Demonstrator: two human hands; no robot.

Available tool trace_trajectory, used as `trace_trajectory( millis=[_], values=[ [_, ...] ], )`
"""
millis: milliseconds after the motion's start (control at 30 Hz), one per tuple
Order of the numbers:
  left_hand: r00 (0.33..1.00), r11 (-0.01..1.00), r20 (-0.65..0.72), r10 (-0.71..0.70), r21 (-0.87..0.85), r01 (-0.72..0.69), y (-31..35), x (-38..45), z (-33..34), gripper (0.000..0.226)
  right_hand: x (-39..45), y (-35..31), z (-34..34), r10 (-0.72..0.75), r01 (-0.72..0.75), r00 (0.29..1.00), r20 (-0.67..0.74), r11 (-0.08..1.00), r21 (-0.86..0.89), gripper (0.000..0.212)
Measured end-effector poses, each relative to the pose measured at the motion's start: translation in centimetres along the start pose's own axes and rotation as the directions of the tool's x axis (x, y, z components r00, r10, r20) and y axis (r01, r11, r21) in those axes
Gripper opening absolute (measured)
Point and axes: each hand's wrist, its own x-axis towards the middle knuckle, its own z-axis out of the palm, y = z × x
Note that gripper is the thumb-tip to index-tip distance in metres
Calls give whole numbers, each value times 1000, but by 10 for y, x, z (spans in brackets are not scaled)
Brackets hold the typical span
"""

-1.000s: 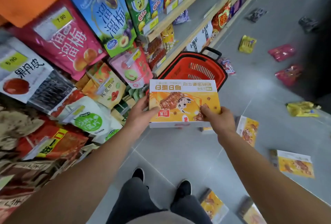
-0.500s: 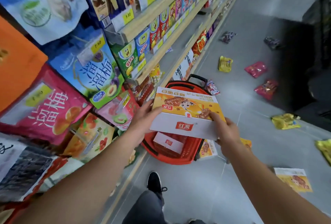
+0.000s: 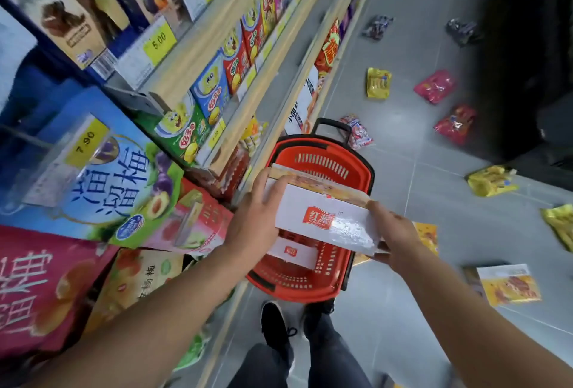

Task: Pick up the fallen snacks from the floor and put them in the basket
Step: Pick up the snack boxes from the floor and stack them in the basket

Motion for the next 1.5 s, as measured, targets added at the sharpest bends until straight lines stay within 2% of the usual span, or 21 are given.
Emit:
trace_trajectory(
  millis=[67, 200, 267, 300, 333, 367, 400, 433, 467, 500, 567, 633, 767, 900, 1000, 1200, 1333, 1500],
  values=[
    [999, 997, 28, -20, 77, 17, -2, 20, 5, 98, 18, -10, -1, 16, -15, 1000, 18, 999, -43, 27],
    [993, 988, 114, -20, 153, 3, -4, 53, 15, 94, 49, -27, -5, 52, -40, 996, 69, 986, -163, 39],
    [990, 989, 141, -20, 148, -1, -5, 64, 21, 89, 62, -27, -6, -61, 85, 992, 110, 969, -231, 44],
    [988, 991, 153, -34, 136, 13, -6, 70, 24, 87, 69, -26, -8, -177, 215, 974, 145, 925, -312, 54],
    [984, 992, 168, -52, 123, 31, -7, 75, 27, 86, 76, -23, -9, -302, 359, 933, 196, 819, -448, 77],
    [982, 992, 178, -69, 116, 48, -9, 79, 28, 86, 83, -19, -9, -388, 486, 873, 295, 640, -595, 100],
    [979, 992, 186, -84, 111, 64, -13, 84, 31, 86, 93, -15, -6, -407, 563, 819, 405, 428, -708, 118],
    [977, 992, 194, -93, 106, 74, -18, 87, 33, 87, 102, -11, -1, -401, 593, 781, 478, 238, -769, 125],
    [974, 992, 204, -95, 98, 76, -23, 91, 34, 89, 110, -8, 5, -404, 603, 751, 521, 100, -792, 126],
    [970, 992, 223, -97, 95, 77, -29, 94, 36, 90, 121, -5, 11, -403, 596, 738, 542, 12, -803, 121],
    [956, 992, 270, -111, 91, 89, -43, 102, 47, 93, 137, -5, 26, -407, 602, 710, 574, -73, -796, 107],
    [946, 991, 303, -118, 97, 93, -58, 109, 63, 91, 151, -3, 39, -370, 617, 711, 598, -79, -783, 97],
    [949, 978, 316, -22, 202, -45, -92, 127, 121, 78, 185, 15, 60, -273, 587, 754, 597, -128, -799, 100],
    [932, 971, 361, 17, 217, -102, -114, 144, 181, 89, 229, 39, 72, -246, 530, 797, 552, -155, -834, 96],
    [933, 966, 358, 25, 232, -115, -131, 163, 234, 90, 272, 60, 84, -217, 491, 828, 517, -164, -855, 95],
    [890, 938, 456, -23, 317, -138, -154, 197, 322, 88, 355, 98, 122, -134, 434, 873, 469, -226, -872, 103],
    [888, 919, 460, -6, 352, -176, -172, 210, 372, 85, 394, 124, 140, -129, 399, 889, 440, -253, -881, 104],
    [911, 906, 408, 60, 360, -221, -193, 201, 420, 68, 420, 167, 165, -134, 374, 904, 405, -210, -903, 96]
  ],
)
